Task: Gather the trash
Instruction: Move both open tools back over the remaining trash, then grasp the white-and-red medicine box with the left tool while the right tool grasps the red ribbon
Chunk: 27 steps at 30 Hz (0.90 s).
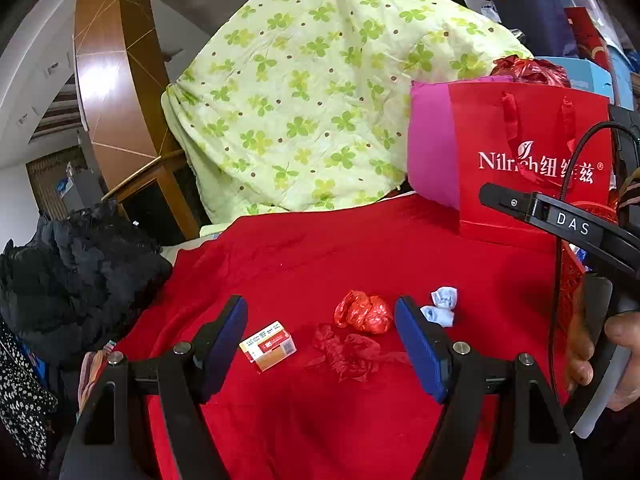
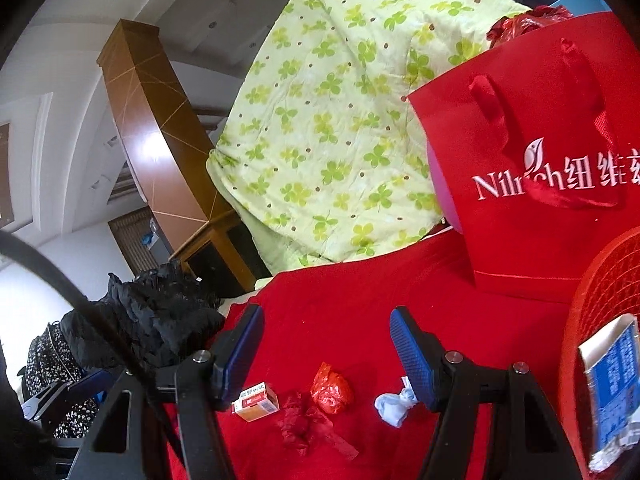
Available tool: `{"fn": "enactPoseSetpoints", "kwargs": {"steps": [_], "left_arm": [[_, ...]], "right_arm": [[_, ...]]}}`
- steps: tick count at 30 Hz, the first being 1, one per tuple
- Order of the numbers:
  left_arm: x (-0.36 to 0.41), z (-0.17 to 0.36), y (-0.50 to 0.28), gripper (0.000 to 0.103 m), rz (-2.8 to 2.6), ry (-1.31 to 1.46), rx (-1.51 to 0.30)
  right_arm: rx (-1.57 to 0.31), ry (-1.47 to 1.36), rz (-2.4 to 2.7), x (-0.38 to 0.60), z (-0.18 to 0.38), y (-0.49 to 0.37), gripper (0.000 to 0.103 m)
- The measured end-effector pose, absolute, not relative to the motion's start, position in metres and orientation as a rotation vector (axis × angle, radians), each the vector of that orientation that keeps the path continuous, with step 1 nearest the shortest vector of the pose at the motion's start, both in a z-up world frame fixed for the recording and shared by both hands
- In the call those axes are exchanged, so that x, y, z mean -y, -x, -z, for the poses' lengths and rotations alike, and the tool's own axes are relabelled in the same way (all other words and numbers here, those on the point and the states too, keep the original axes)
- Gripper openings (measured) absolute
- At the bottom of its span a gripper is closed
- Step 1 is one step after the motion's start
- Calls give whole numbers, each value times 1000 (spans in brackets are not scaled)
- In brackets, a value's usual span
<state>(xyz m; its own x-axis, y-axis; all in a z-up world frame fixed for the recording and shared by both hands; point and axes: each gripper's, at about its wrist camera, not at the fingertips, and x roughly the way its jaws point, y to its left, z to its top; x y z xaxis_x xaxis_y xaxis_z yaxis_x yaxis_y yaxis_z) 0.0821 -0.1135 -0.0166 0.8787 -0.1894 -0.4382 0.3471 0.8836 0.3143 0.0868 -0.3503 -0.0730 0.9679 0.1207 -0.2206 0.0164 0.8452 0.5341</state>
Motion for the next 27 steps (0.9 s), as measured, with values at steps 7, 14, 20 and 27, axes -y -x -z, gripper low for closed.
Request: {"fn": "enactPoseSetpoints", "kwargs": {"steps": [7, 14, 20, 27], "left_arm": [[98, 33, -98, 77, 266, -372, -453], [47, 70, -136, 77, 184, -304, -568], [-12, 107, -173, 77, 81, -235, -686], [-39, 132, -200, 76, 62, -169, -754]], "right_arm": [[-289, -561, -68, 338, 80, -101, 69], [-402, -550, -68, 322, 96, -127, 69], [-508, -569, -92, 311, 117, -152, 68], [-677, -550, -180, 279, 149, -186, 66]]}}
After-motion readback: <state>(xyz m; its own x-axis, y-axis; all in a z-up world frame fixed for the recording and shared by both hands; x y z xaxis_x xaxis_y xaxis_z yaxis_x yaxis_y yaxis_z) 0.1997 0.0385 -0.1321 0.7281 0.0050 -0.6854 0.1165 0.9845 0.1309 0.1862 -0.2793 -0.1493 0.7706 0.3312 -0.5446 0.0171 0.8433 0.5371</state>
